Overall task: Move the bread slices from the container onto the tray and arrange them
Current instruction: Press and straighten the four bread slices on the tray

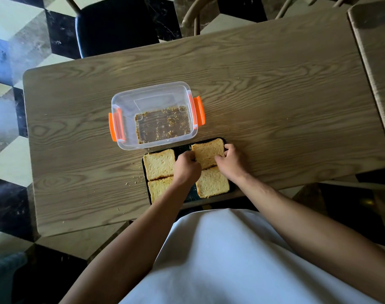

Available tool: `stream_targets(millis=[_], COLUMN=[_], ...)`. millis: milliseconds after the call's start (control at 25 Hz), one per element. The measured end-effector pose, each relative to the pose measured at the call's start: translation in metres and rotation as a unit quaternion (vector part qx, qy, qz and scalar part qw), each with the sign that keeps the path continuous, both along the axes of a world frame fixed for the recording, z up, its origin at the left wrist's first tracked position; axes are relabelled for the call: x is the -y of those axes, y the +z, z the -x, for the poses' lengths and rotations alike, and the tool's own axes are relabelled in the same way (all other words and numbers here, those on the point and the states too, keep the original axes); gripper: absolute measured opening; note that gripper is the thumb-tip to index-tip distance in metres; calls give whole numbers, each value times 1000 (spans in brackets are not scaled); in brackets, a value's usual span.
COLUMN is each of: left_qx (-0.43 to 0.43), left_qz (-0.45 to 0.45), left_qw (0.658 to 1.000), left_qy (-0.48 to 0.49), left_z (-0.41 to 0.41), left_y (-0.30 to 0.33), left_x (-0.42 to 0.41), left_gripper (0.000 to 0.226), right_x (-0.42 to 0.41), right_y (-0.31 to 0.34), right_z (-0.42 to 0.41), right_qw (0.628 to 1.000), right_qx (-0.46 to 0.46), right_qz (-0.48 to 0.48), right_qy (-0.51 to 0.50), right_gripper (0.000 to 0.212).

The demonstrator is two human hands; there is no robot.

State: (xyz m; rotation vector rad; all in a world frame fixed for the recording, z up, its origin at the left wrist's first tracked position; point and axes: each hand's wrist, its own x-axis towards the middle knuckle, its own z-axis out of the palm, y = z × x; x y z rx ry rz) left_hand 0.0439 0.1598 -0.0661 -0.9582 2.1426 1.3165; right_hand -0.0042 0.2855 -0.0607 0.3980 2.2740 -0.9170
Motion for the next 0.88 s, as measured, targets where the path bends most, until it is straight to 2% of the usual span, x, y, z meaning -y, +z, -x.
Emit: stream_targets(millis=[160,240,401,561,641,881], left_qx=[4,3,6,17,17,6], left_qz=[10,7,-6,-6,-4,4], left_qw=[1000,1000,1000,998,997,999], left_qy=[-11,0,30,66,75,50], left_z=[-1,-2,-1,5,5,4], left_y=[3,7,9,5,2,3], left_x=[-1,-2,-6,-11,-14,-11], left_gripper=[31,24,23,50,54,37], right_x=[-4,-5,-6,-8,-9,-12], right_y=[2,2,0,0,0,-2], right_z=[-3,-7,-14,-14,-12,-13], right_qw=[998,998,997,995,996,995], right_qx=[-27,-35,-46,-60,-55,-57], right_qz=[-20,-20,-9,4,14,3], right_qy=[44,49,66,80,75,82], right_gripper=[54,53,52,51,52,50])
